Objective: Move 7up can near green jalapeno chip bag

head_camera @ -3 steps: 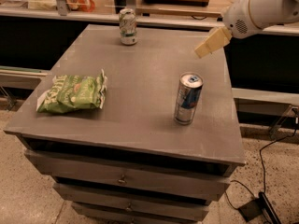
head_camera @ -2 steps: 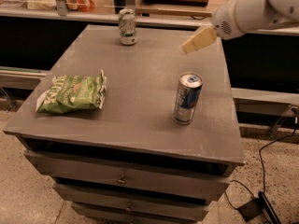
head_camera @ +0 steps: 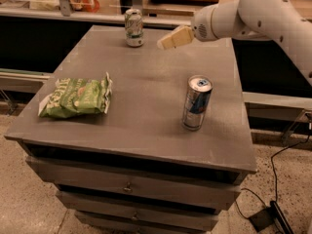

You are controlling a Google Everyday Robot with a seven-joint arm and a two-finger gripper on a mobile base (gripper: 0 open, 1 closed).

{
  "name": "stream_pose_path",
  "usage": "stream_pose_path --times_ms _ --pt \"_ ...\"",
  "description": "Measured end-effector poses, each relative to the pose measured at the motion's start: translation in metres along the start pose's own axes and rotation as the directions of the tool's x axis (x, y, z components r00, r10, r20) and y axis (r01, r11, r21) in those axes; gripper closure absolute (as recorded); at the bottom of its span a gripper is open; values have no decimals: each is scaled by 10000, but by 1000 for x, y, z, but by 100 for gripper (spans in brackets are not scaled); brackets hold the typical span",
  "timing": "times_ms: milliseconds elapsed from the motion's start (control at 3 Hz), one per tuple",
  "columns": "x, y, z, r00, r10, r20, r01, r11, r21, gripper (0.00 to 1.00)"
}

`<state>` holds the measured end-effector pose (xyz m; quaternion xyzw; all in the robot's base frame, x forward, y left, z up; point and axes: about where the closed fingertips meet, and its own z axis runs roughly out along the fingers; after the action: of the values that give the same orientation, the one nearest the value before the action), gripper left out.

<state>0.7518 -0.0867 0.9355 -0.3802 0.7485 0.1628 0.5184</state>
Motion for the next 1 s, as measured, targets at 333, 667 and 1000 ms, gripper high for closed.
stream_pose_path --times_ms 333,667,1000 --pt "-10 0 42 9971 -172 741 185 9997 -171 0" --pt "-12 -2 65 9925 -205 1203 232 9995 -208 0" --pt "-11 -3 87 9925 55 1221 -11 9994 -357 0"
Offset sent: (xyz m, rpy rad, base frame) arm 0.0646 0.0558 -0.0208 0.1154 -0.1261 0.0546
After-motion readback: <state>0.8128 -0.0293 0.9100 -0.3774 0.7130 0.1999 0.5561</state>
